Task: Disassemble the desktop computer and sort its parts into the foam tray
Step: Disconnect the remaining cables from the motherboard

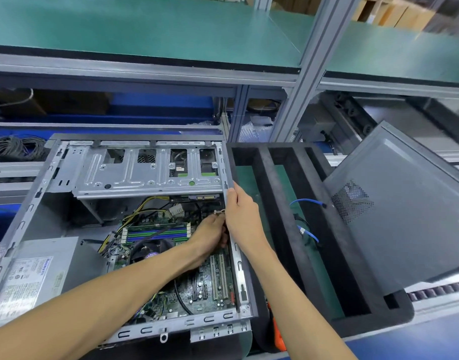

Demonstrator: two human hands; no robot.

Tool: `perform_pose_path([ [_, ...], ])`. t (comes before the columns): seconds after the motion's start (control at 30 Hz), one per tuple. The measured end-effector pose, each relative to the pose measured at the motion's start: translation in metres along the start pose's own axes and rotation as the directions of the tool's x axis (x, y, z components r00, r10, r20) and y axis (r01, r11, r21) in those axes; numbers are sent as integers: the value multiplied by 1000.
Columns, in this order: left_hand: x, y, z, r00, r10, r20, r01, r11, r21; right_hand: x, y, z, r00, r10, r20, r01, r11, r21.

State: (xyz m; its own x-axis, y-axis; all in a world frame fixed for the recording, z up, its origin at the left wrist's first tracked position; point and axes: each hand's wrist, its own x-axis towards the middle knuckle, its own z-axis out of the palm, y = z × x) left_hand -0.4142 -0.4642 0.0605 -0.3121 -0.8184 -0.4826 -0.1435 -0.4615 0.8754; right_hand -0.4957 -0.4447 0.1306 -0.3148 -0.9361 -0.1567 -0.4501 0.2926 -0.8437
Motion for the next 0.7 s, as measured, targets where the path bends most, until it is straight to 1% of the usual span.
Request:
perform_pose_path([
  [0.1, 4, 3, -1, 999, -25, -45, 27, 999, 47, 1, 0, 0, 1000, 13, -1, -13, 1000, 2],
  [0.13, 5, 5, 0, 997, -39, -67, 41, 999, 29, 1, 0, 0, 1000, 11, -1, -11, 1000, 1],
  [0.23, 8, 7, 5, 992, -94, -89, 79, 984, -162, 1, 1, 1, 1000, 5, 8, -5, 1000, -12],
  [0.3, 5, 8, 8, 992, -114, -61, 96, 963, -250, 1, 1, 1, 1000, 5, 4, -5, 1000, -11],
  [0.4, 0, 9, 12, 993, -109, -34, 94, 949, -302, 2, 1, 1, 1000, 5, 0, -5, 1000, -15],
  [0.53, -1, 12, 15, 994, -100, -43, 81, 946, -313, 3, 3, 2, 1000, 13, 4, -13, 1000, -7],
  [0.63, 1, 16, 15, 985, -154, -71, 116, 916, -385, 3, 4, 3, 1000, 3, 7, -3, 1000, -6],
  [0.7, 3, 18, 15, 975, -218, -50, 166, 855, -491, 3, 4, 2, 1000, 2, 9, -2, 1000, -3],
])
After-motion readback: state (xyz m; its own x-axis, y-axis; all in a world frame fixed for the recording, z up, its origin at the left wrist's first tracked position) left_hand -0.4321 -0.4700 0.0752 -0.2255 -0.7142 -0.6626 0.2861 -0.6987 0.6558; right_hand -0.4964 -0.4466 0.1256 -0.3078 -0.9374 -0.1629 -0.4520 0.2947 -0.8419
